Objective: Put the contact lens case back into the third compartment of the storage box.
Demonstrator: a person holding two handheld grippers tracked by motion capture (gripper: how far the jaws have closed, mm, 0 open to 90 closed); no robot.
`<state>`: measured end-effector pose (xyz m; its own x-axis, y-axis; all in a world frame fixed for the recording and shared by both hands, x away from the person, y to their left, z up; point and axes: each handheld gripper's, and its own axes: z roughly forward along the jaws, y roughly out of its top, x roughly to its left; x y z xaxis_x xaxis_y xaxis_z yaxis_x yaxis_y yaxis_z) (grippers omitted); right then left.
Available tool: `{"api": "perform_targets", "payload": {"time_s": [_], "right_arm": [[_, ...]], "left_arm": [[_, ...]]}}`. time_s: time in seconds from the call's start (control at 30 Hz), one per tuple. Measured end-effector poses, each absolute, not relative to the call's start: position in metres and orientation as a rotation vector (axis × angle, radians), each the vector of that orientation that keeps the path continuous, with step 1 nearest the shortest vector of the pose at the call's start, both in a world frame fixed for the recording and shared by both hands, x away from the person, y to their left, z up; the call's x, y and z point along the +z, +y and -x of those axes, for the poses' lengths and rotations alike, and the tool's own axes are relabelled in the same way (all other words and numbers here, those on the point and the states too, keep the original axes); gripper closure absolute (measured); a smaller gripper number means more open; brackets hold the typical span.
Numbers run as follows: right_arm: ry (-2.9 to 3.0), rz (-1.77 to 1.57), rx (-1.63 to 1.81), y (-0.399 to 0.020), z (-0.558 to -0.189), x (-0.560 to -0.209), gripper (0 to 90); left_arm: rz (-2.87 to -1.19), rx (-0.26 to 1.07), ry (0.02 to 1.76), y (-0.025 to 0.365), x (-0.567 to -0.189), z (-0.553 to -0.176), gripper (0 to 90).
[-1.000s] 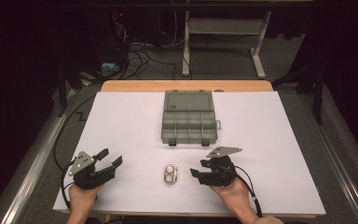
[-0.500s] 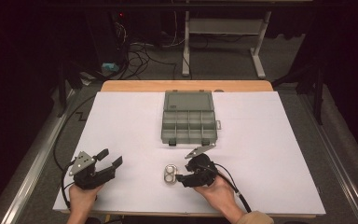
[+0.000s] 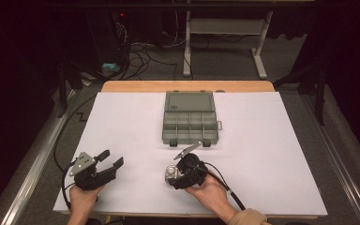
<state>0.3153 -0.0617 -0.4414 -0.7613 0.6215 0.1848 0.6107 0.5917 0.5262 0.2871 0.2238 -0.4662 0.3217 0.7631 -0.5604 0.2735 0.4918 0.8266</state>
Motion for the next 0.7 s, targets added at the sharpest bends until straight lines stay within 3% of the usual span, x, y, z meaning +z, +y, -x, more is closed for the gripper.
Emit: {"api": "perform_targets", "payload": {"time_s": [0.7], "right_arm": [[2.743,-1.074,0.775,-0.035,-0.318,-0.450,29.8]], "left_arm": [[-1.048,0.419,1.253,0.225,-0.465,-0.287,34.7]]}}
